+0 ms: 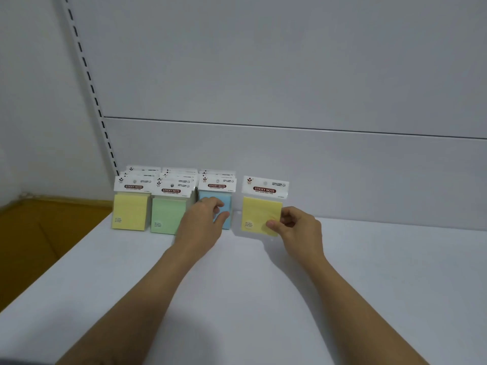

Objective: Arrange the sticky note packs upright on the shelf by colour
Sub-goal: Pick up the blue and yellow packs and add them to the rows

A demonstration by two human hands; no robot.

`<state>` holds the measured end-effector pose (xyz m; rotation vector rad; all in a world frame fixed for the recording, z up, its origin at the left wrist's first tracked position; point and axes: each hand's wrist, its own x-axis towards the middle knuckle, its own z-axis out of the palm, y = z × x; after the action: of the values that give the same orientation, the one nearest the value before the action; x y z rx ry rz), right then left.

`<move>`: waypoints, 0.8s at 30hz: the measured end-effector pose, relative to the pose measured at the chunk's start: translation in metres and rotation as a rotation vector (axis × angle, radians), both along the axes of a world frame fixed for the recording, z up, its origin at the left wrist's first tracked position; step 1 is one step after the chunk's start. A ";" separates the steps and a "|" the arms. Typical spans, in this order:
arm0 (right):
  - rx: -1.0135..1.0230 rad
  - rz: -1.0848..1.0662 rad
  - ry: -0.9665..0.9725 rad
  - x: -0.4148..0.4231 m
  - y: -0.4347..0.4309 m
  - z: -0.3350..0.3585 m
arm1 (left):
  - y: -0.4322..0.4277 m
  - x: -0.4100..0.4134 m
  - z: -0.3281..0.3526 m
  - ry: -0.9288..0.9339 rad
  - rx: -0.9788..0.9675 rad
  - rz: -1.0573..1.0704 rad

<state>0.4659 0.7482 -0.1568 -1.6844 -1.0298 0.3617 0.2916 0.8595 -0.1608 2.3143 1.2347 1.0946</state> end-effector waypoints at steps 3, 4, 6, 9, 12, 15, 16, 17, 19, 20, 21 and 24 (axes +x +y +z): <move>0.000 0.004 0.008 -0.002 -0.001 0.003 | -0.007 -0.005 0.010 -0.077 0.005 -0.105; 0.007 0.006 0.015 -0.004 -0.001 0.004 | -0.011 -0.007 0.013 -0.100 -0.026 -0.135; 0.021 0.019 0.030 -0.010 0.000 0.008 | -0.017 -0.014 0.018 -0.172 -0.119 -0.172; 0.039 0.064 0.019 -0.027 0.006 0.015 | -0.018 -0.027 0.024 -0.277 -0.212 -0.169; 0.056 0.135 0.007 -0.049 0.016 0.026 | -0.015 -0.044 0.031 -0.331 -0.243 -0.133; 0.077 0.192 0.006 -0.073 0.029 0.035 | -0.010 -0.065 0.038 -0.402 -0.259 -0.072; 0.087 0.211 0.003 -0.081 0.033 0.036 | -0.007 -0.073 0.038 -0.426 -0.260 -0.049; 0.095 0.228 -0.002 -0.090 0.038 0.037 | -0.004 -0.081 0.039 -0.446 -0.262 -0.028; 0.107 0.263 -0.011 -0.108 0.050 0.037 | 0.003 -0.099 0.038 -0.466 -0.264 0.002; 0.104 0.279 -0.015 -0.116 0.056 0.036 | 0.006 -0.107 0.038 -0.460 -0.262 0.013; 0.089 0.297 -0.022 -0.123 0.061 0.034 | 0.010 -0.115 0.037 -0.451 -0.262 0.026; -0.088 0.350 -0.202 -0.144 0.074 0.021 | 0.026 -0.143 0.028 -0.417 -0.269 0.108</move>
<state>0.3224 0.8217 -0.1357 -1.6411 -1.4839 0.4753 0.1489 0.8858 -0.1325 1.7299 1.2582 1.2764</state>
